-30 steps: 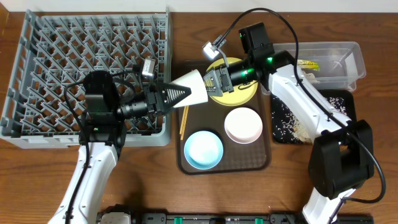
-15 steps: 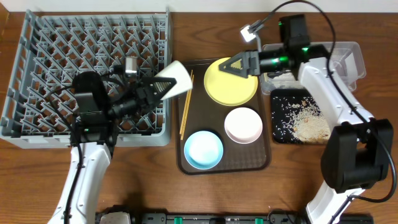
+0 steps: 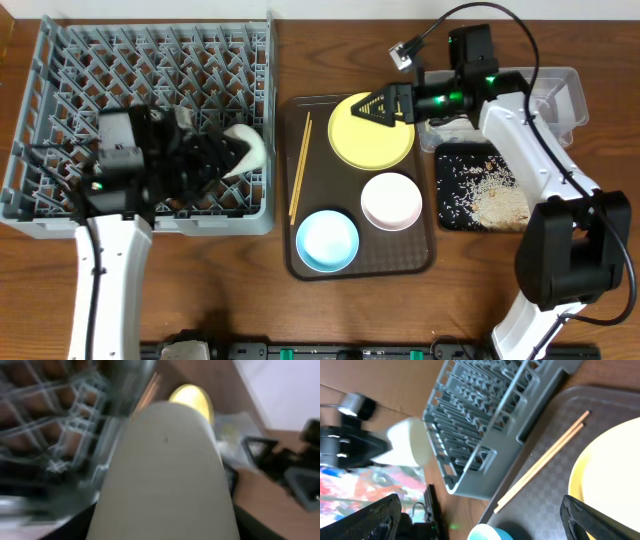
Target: Sort waste into correct bins and load items into the dishwasher
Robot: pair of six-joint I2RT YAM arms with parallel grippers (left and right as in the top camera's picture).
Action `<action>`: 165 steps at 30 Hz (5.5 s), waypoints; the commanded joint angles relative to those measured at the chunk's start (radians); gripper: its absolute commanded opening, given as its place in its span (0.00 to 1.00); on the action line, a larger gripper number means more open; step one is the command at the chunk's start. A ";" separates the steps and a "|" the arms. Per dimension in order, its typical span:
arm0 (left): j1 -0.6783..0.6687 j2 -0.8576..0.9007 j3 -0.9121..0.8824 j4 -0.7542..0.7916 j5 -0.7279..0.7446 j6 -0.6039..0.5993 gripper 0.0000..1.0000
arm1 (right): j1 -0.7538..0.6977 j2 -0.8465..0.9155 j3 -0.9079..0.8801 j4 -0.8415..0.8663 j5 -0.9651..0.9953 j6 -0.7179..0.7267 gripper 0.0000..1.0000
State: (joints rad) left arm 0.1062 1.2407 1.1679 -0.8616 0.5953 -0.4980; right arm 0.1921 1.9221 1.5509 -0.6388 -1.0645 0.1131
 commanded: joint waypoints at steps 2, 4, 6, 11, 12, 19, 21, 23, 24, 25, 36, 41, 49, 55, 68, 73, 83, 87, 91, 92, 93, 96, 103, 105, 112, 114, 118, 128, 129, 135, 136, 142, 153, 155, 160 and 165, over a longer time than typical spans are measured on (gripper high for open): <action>-0.037 -0.006 0.089 -0.114 -0.323 0.102 0.38 | 0.030 -0.005 -0.005 -0.013 0.111 -0.014 0.99; -0.054 0.001 0.088 -0.151 -0.360 0.102 0.38 | 0.037 -0.017 0.000 -0.028 0.168 -0.014 0.99; -0.079 0.021 0.087 -0.188 -0.407 0.102 0.38 | 0.047 -0.042 0.009 -0.060 0.259 -0.018 0.99; -0.139 0.100 0.086 -0.207 -0.468 0.114 0.38 | 0.062 -0.141 0.037 -0.126 0.506 -0.017 0.99; -0.151 0.122 0.086 -0.204 -0.470 0.118 0.38 | 0.062 -0.169 0.043 -0.135 0.549 -0.017 0.99; -0.180 0.252 0.086 -0.204 -0.478 0.124 0.38 | 0.058 -0.347 0.048 -0.173 0.763 -0.013 0.99; -0.180 0.285 0.086 -0.204 -0.478 0.124 0.38 | 0.053 -0.380 0.048 -0.179 0.773 -0.013 0.99; -0.180 0.317 0.086 -0.204 -0.477 0.124 0.38 | 0.050 -0.401 0.048 -0.184 0.773 -0.013 0.99; -0.180 0.330 0.086 -0.203 -0.477 0.124 0.38 | 0.050 -0.407 0.048 -0.186 0.773 -0.013 0.99; -0.181 0.341 0.086 -0.203 -0.477 0.124 0.42 | 0.050 -0.407 0.048 -0.188 0.773 -0.013 0.99; -0.181 0.361 0.087 -0.173 -0.476 0.124 0.84 | 0.064 -0.396 0.048 -0.217 0.773 -0.005 0.99; -0.181 0.349 0.104 -0.177 -0.465 0.124 0.87 | 0.086 -0.396 0.045 -0.238 0.772 -0.005 0.99; -0.180 0.230 0.256 -0.272 -0.425 0.132 0.87 | 0.208 -0.349 0.039 -0.290 0.772 -0.016 0.82; -0.143 0.076 0.294 -0.267 -0.425 0.119 0.87 | 0.341 -0.226 0.039 -0.349 0.761 -0.073 0.73; -0.026 0.018 0.292 -0.302 -0.424 0.120 0.87 | 0.490 0.055 0.039 -0.534 0.771 -0.201 0.43; -0.026 0.033 0.291 -0.308 -0.423 0.119 0.87 | 0.491 0.092 0.039 -0.532 0.793 -0.200 0.42; -0.090 0.040 0.239 -0.308 -0.373 0.119 0.84 | 0.451 0.079 0.082 -0.444 0.828 -0.087 0.44; -0.194 0.045 0.214 -0.307 -0.372 0.100 0.82 | 0.378 0.048 0.178 -0.447 0.828 -0.056 0.50; -0.298 0.066 0.208 -0.297 -0.375 0.092 0.82 | 0.296 0.014 0.254 -0.451 0.828 -0.029 0.54; -0.324 0.075 0.208 -0.296 -0.375 0.092 0.82 | 0.274 0.006 0.269 -0.451 0.829 -0.019 0.57; -0.343 0.082 0.208 -0.294 -0.375 0.093 0.82 | 0.257 -0.001 0.279 -0.450 0.829 -0.012 0.59; -0.413 0.117 0.208 -0.294 -0.375 0.093 0.82 | 0.201 -0.016 0.300 -0.450 0.829 0.002 0.62; -0.591 0.254 0.208 -0.274 -0.379 0.093 0.82 | 0.056 -0.053 0.303 -0.458 0.829 0.043 0.65; -0.635 0.305 0.208 -0.252 -0.379 0.091 0.81 | 0.019 -0.067 0.303 -0.462 0.829 0.048 0.66; -0.708 0.466 0.224 -0.092 -0.405 -0.023 0.75 | -0.050 -0.111 0.303 -0.465 0.829 0.051 0.69; -0.709 0.534 0.269 -0.111 -0.405 -0.016 0.75 | -0.055 -0.120 0.303 -0.465 0.829 0.051 0.70; -0.728 0.672 0.385 -0.169 -0.407 0.029 0.75 | -0.055 -0.125 0.303 -0.466 0.829 0.051 0.72; -0.783 0.749 0.458 -0.097 -0.475 0.013 0.75 | -0.055 -0.125 0.302 -0.494 0.913 0.051 0.77; -0.782 0.756 0.458 -0.097 -0.473 0.014 0.75 | -0.056 -0.125 0.302 -0.494 0.920 0.051 0.79; -0.793 0.792 0.457 -0.082 -0.397 0.085 0.72 | -0.075 -0.125 0.302 -0.489 0.957 0.073 0.86; -0.797 0.795 0.457 -0.080 -0.398 0.094 0.72 | -0.086 -0.125 0.302 -0.486 0.956 0.091 0.86; -0.808 0.816 0.456 -0.050 -0.398 0.096 0.64 | -0.198 -0.183 0.303 -0.465 0.913 0.119 0.87; -0.808 0.838 0.456 -0.043 -0.397 0.080 0.52 | -0.396 -0.297 0.302 -0.461 0.910 0.158 0.97; -0.806 0.846 0.456 -0.044 -0.397 0.066 0.50 | -0.413 -0.296 0.302 -0.465 0.909 0.172 0.99; -0.795 0.851 0.456 -0.043 -0.393 0.043 0.43 | -0.415 -0.296 0.302 -0.467 0.910 0.171 0.99; -0.795 0.853 0.456 -0.024 -0.394 0.024 0.40 | -0.414 -0.294 0.302 -0.466 0.910 0.171 0.99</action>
State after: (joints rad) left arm -0.6941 2.0796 1.6085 -0.8932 0.2035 -0.4500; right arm -0.2203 1.6215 1.8431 -1.1034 -0.1486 0.2707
